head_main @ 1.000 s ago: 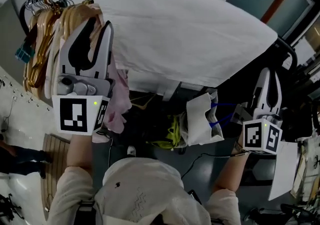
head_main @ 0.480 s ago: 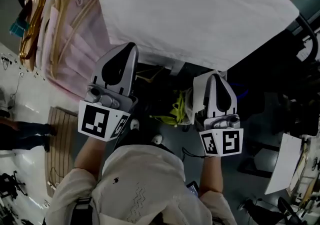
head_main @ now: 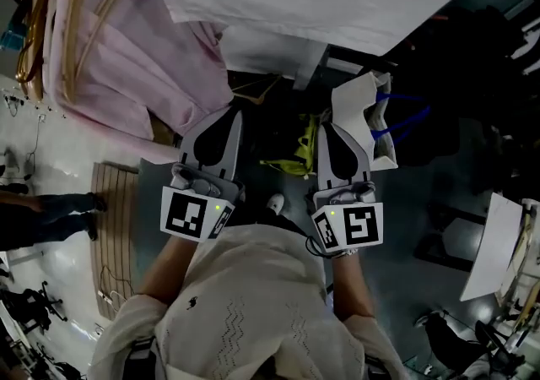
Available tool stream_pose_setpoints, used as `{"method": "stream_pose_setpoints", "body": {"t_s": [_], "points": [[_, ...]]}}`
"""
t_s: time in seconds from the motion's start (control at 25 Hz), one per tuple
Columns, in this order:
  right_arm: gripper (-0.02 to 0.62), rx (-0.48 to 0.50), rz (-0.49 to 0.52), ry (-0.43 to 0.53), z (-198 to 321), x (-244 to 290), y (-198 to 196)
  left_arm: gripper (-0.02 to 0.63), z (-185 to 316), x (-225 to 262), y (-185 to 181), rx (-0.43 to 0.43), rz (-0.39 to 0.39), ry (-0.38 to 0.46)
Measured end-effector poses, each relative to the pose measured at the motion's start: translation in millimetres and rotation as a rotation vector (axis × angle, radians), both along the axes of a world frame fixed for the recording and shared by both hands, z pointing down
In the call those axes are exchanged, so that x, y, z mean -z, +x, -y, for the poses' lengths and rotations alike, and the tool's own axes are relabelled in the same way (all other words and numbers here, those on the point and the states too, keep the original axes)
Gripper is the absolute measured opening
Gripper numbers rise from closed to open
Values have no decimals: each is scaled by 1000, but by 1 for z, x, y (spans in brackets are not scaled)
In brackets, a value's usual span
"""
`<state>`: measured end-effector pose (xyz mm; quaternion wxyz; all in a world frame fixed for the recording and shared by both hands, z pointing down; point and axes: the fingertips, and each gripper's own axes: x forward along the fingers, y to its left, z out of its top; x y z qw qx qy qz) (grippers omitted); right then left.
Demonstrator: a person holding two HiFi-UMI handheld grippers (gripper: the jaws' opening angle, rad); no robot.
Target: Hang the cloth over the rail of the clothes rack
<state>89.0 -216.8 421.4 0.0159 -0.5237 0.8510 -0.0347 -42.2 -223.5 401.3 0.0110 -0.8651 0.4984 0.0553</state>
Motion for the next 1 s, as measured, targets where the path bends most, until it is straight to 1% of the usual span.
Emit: {"method": "stream_pose_setpoints", "body": {"t_s": [0.16, 0.32, 0.4, 0.48, 0.56, 0.72, 1.0], "points": [[18, -20, -5, -48, -9, -14, -16, 11, -11, -19, -2, -40, -18, -37], [18, -16, -32, -57, -10, -16, -34, 11, -12, -23, -11, -62, -31, -45], [18, -14, -27, -60, -11, -15, -42, 11, -11, -25, -16, -51, -16, -38], [18, -16, -20, -59, -11, -14, -49, 11, -9, -26, -24, -21, 0, -35], [18, -15, -20, -56, -12, -13, -55, 11, -7, -26, -30, -13, -4, -38], [18, -10, -23, -67, -14, -16, -65, 11, -10, -28, -35, -30, -12, -52], [18, -27, -27, -75, -13, -18, -70, 11, -11, -35, -37, -59, -10, -72]]}}
